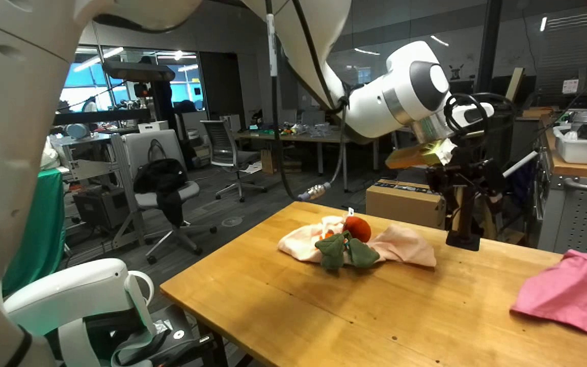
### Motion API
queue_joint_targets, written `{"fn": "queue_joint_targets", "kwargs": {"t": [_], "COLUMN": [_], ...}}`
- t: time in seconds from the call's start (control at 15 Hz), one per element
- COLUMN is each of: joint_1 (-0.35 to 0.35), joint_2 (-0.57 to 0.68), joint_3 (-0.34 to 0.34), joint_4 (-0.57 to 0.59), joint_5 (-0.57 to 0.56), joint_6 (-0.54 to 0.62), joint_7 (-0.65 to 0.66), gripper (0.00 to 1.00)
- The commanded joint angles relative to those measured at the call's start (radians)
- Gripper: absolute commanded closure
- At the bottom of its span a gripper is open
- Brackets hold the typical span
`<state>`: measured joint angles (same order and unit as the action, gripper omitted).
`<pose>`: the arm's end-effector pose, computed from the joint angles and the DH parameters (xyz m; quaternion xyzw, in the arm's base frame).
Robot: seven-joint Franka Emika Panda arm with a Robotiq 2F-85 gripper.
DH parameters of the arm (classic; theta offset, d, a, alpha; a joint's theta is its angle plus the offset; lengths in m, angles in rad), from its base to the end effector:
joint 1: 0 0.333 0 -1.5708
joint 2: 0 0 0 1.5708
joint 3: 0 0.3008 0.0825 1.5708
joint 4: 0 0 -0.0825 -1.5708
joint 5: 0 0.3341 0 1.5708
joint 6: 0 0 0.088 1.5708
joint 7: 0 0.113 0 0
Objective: Separate the objects on the table.
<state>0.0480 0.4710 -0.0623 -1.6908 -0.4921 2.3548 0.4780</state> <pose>0.6425 -0.0127 0.3544 0.9718 -0.0802 0.1362 0.1750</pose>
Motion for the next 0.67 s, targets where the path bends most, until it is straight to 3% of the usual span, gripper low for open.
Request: {"fn": "queue_joint_targets", "kwargs": {"t": [0.0,0.33,0.6], "joint_1": [-0.017,-0.015,-0.007], "joint_2": [-0.106,-0.131,-0.113], "joint_3": [0.05,0.097,0.122], "joint_4": [-0.07,-0.07,-0.055], "joint_5": [0.186,0.352,0.387], "joint_6": [-0.097,-0.289,-0.396], "joint_7": [-0.245,-0.491,-0.63], "gripper": [0.0,0.0,0.0]}}
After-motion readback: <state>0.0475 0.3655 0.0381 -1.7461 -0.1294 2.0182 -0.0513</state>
